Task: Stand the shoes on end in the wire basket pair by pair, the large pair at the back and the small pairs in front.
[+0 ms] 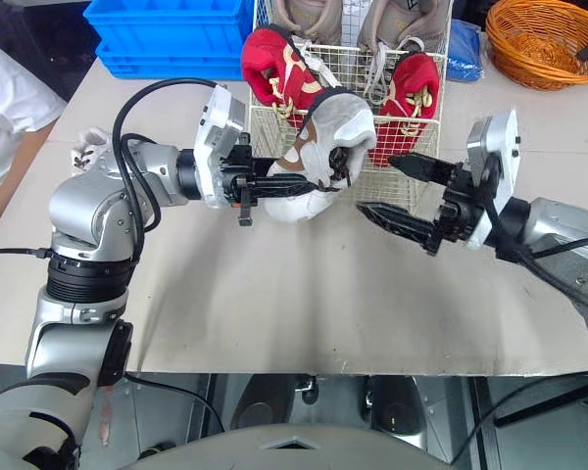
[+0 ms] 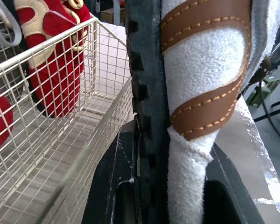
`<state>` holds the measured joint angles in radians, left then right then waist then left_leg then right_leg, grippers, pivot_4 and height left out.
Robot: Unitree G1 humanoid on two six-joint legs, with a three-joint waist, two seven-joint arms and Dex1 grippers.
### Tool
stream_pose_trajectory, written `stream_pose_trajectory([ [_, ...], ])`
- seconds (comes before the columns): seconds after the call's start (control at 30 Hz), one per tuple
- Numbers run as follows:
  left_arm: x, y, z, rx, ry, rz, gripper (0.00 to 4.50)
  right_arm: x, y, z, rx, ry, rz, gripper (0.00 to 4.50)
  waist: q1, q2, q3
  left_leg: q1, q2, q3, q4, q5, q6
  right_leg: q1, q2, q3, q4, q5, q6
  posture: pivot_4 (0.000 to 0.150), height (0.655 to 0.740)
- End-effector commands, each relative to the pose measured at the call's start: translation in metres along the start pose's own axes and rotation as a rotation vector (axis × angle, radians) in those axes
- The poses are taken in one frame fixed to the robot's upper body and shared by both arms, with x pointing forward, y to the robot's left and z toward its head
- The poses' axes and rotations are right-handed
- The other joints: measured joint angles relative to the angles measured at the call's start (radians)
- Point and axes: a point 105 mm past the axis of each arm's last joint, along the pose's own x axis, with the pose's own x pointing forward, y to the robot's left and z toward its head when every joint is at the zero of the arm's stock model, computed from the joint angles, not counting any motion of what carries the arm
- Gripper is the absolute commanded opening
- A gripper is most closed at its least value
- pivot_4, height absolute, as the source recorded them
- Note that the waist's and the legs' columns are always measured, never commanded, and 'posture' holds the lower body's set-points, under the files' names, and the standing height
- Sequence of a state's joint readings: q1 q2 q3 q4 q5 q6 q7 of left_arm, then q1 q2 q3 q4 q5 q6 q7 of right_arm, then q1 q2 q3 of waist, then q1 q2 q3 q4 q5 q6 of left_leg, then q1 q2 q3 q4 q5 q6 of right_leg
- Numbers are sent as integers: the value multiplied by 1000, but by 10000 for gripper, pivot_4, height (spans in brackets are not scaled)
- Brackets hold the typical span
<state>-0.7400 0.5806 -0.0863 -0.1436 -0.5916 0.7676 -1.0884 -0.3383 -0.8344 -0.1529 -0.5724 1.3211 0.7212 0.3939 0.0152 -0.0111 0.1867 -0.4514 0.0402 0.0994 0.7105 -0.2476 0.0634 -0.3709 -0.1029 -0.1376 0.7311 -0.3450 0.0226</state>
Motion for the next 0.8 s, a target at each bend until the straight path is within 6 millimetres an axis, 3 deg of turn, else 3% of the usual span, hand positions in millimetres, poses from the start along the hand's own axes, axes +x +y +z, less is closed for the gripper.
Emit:
stream_pose_trajectory([
  [0.03, 0, -4, 14, 23, -50, -15, 5319, 5, 7, 17, 49, -86, -38, 45000, 1, 0, 0, 0, 0, 0, 0, 0, 0, 0, 0, 0, 0, 0, 0, 1500, 6860],
  [0.13, 2, -6, 14, 18, -52, -25, 5319, 12, 5, 20, 118, -144, -72, 45000, 0, 0, 0, -1, 0, 0, 0, 0, 0, 0, 0, -1, 0, 0, 0, 1500, 6860],
  [0.23, 3, -5, 14, 12, -53, -26, 5319, 17, 4, 16, 117, -134, -97, 36931, -1, 0, 0, 0, 0, 0, 0, 0, 0, 0, 0, -1, 0, 0, 0, 1500, 6860],
  [0.5, 6, -5, 19, 22, -72, -29, 5319, 23, -1, 2, 106, -103, -136, 252, -1, 0, 0, 0, -1, 0, -1, 0, 0, -1, 0, -1, 0, 0, 0, 1500, 6860],
  [0.67, 5, -7, 22, -7, -98, -41, 5319, 24, -2, 7, 107, -142, -146, 252, -1, 0, 0, 0, 0, 0, -1, 0, 0, -1, 0, -1, 0, 0, 0, 1500, 6860],
  [0.73, 4, -4, 25, -6, -109, -19, 15380, 24, -1, 11, 111, -165, -149, 0, -1, 0, 0, 0, 0, 0, -1, 0, 0, -1, 0, 0, 0, 0, 0, 1500, 6860],
  [0.8, 3, -3, 24, 5, -98, -6, 22426, 23, -3, 16, 114, -196, -170, 0, -1, 0, 0, -1, 0, 0, -1, 0, 0, -1, 0, 0, 0, 0, 0, 1500, 6860],
])
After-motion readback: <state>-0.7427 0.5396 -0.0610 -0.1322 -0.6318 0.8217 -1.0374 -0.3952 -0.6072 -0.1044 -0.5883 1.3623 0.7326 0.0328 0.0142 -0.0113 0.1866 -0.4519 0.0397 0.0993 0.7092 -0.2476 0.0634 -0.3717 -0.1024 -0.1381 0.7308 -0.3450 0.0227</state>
